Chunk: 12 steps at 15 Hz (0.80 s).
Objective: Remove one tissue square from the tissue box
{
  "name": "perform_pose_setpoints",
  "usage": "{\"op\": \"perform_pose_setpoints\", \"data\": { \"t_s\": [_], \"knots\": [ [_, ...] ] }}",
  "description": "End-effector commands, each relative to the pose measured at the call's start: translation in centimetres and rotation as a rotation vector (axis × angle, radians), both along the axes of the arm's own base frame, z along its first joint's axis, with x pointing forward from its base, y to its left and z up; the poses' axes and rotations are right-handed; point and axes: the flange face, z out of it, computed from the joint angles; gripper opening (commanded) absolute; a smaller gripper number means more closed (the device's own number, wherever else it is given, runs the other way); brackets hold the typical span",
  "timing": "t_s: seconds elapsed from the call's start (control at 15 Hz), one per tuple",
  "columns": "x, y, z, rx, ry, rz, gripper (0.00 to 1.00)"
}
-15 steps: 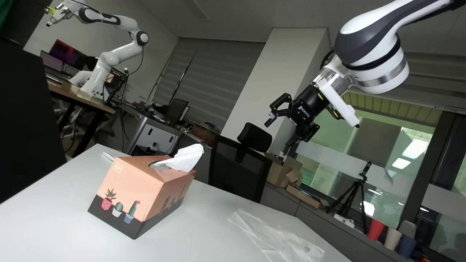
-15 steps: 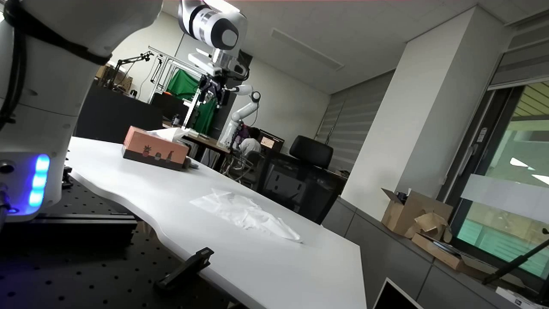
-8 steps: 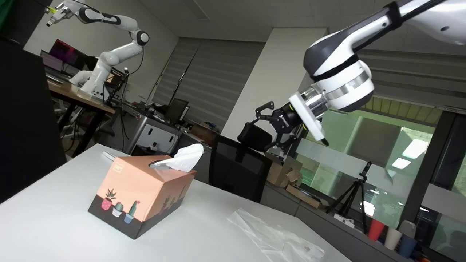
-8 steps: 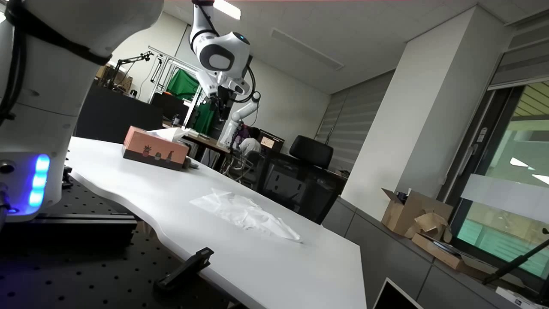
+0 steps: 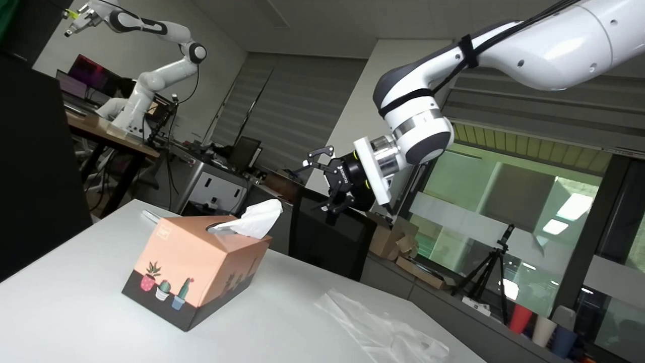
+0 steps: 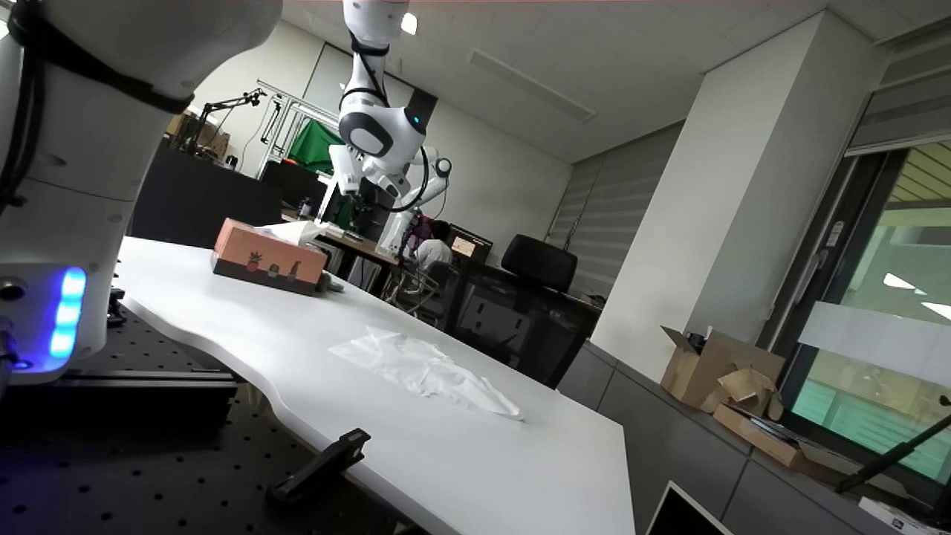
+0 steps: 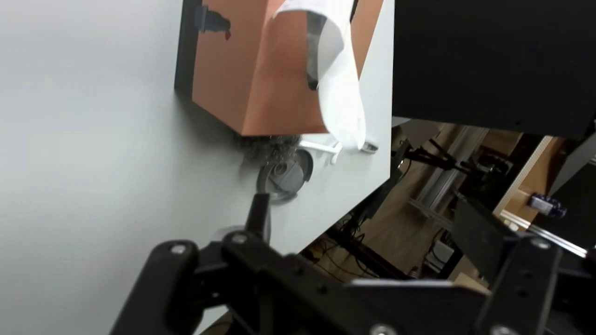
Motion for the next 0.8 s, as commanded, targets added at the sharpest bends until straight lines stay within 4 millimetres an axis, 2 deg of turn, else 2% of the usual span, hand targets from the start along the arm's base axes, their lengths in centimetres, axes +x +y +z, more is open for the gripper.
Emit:
{"op": "perform_pose_setpoints", "data": {
  "t_s": [0.0,0.33,0.4,0.47,0.73],
  "knots": [
    [1.5,1.9,-2.3,0.061,0.086,0.085,1.00],
    [1.5,3.6,-4.5,0.114,0.205,0.218,1.00],
    [1.5,3.7,-4.6,0.108,0.215,0.237,0.89],
    [1.6,3.8,-4.8,0.107,0.216,0.251,0.74],
    [1.9,3.8,-4.9,0.105,0.231,0.278,0.45]
  ]
}}
